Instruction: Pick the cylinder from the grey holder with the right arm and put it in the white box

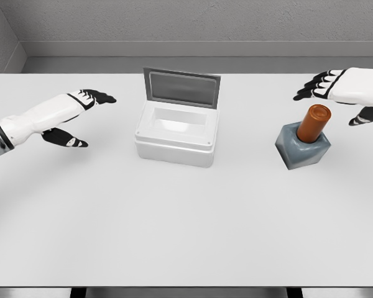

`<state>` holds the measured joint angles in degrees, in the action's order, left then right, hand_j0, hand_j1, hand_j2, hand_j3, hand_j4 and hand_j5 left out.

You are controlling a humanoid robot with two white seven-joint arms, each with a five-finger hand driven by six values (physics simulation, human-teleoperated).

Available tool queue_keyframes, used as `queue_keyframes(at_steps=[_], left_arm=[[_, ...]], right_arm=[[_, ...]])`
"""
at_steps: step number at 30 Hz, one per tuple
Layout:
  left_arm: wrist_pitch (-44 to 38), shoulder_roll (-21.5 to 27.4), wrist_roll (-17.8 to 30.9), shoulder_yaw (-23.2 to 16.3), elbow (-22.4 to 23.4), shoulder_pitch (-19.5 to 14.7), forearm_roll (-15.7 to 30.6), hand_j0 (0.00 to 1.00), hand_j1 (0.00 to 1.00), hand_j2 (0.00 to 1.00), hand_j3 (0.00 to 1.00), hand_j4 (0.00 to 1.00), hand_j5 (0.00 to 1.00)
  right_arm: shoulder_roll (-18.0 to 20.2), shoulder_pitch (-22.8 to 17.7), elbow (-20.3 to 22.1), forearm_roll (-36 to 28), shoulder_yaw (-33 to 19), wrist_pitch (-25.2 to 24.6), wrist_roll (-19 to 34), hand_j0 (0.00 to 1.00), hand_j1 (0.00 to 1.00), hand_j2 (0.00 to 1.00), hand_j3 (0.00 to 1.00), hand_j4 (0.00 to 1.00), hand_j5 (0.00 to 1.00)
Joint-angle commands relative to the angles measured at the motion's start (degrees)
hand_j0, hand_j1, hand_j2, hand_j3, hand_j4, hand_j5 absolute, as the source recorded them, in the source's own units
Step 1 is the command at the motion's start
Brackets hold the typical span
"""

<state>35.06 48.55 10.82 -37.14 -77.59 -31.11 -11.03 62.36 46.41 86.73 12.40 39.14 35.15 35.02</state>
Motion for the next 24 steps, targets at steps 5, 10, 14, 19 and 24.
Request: queue_keyframes(at_steps=[5, 10, 14, 19, 24], left_arm=[[-0.06, 0.06, -0.01, -0.13, -0.02, 0.0, 0.4, 1.0, 1.0, 1.0, 1.0, 1.0, 1.0], [-0.06, 0.06, -0.01, -0.22, -0.02, -0.18, 0.4, 1.0, 1.0, 1.0, 1.0, 1.0, 1.0], [-0.06, 1.03, -0.54, -1.8, -0.64, -4.13, 2.15, 1.0, 1.0, 1.0, 1.0, 1.0, 1.0], [-0.06, 1.38, -0.8, -10.41, 13.96, -6.15, 18.41, 1.0, 1.0, 1.0, 1.0, 1.0, 1.0], [-0.06, 0.85, -0.27, -19.55, 9.22, -7.3, 38.19, 1.0, 1.0, 1.0, 1.0, 1.0, 1.0]], right_arm=[[-0.04, -0.09, 0.01, -0.27, 0.15, -0.15, -0.02, 1.0, 1.0, 1.0, 1.0, 1.0, 1.0], [-2.07, -0.18, -0.34, 1.67, 1.91, -0.15, -0.02, 1.0, 1.0, 1.0, 1.0, 1.0, 1.0], [-3.03, -0.18, -0.69, 2.1, 2.26, -0.15, -0.02, 1.0, 1.0, 1.0, 1.0, 1.0, 1.0], [-3.12, -0.35, -2.53, 2.89, 2.17, -0.15, -0.02, 1.0, 1.0, 1.0, 1.0, 1.0, 1.0], [-5.67, -0.17, -5.61, 4.83, 2.17, -0.15, -0.02, 1.0, 1.0, 1.0, 1.0, 1.0, 1.0]])
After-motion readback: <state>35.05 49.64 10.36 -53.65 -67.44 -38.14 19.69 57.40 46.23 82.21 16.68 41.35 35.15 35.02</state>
